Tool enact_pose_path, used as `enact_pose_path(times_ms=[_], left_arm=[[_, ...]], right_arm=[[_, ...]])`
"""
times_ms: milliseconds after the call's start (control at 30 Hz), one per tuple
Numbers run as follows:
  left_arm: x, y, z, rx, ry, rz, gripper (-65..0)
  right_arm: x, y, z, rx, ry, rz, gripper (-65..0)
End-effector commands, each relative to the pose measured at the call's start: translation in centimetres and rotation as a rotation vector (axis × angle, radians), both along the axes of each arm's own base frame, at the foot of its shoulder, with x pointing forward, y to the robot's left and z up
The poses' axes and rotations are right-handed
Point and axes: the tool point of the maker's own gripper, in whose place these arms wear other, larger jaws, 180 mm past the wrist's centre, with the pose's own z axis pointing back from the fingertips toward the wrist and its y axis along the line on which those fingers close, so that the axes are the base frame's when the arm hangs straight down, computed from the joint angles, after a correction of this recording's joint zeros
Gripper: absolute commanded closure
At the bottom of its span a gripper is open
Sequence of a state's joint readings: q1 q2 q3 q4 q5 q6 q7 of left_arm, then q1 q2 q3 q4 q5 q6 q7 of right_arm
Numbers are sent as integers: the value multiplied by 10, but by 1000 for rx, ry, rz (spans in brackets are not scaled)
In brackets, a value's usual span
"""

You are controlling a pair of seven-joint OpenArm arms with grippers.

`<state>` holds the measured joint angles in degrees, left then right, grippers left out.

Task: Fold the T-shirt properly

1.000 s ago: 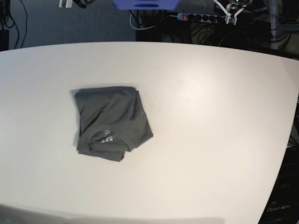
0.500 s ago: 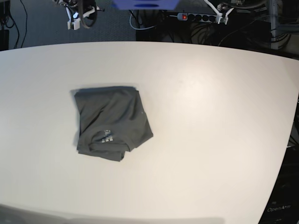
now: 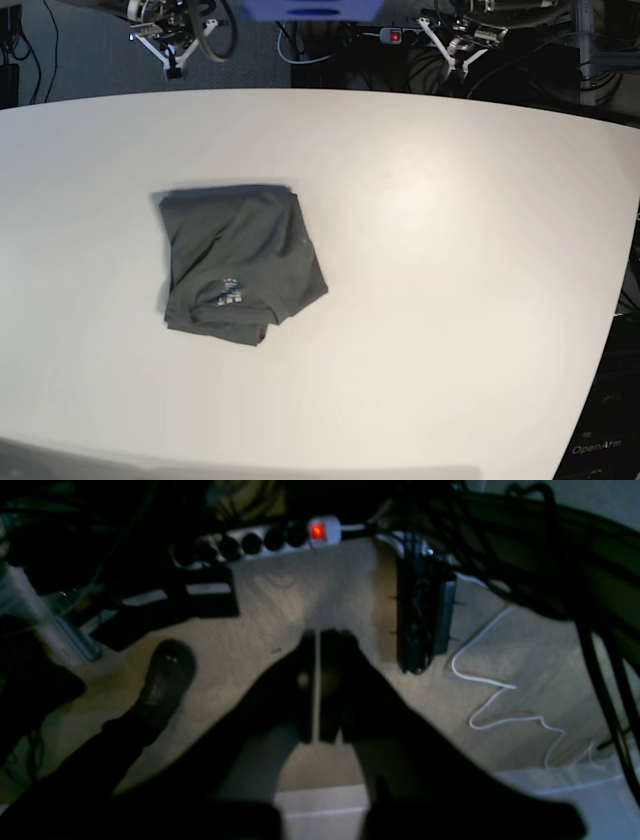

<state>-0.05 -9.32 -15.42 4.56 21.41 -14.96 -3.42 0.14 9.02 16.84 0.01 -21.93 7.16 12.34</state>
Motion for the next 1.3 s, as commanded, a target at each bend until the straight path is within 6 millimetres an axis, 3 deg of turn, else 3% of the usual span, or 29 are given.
enact_pose_path(times_ms=[0, 167, 233, 500, 600, 767, 1067, 1167, 1267], left_arm=[[10, 7, 1, 13, -13, 2, -22], [13, 5, 1, 10, -18, 4, -22], [13, -4, 0, -2, -17, 6, -22], [10, -20, -1, -26, -14, 14, -22], [12, -24, -2, -36, -20, 56, -22], [13, -24, -1, -39, -25, 84, -22], [-2, -24, -2, -36, 1, 79, -22], [-18, -21, -3, -30, 22, 79, -22], [-18, -20, -3, -29, 22, 79, -22]], right_arm=[[1, -6, 1, -14, -4, -7, -7], [2, -15, 1, -75, -9, -3, -7], [3, -15, 1, -75, -9, 0, -7], [-1, 1, -1, -51, -2, 67, -7], [-15, 15, -3, -31, 21, 105, -7], [-21, 26, -4, -13, 31, 146, -7], [-21, 34, -5, -5, 37, 146, -7], [-23, 34, -5, -5, 40, 143, -7], [-24, 34, -5, -5, 41, 144, -7]])
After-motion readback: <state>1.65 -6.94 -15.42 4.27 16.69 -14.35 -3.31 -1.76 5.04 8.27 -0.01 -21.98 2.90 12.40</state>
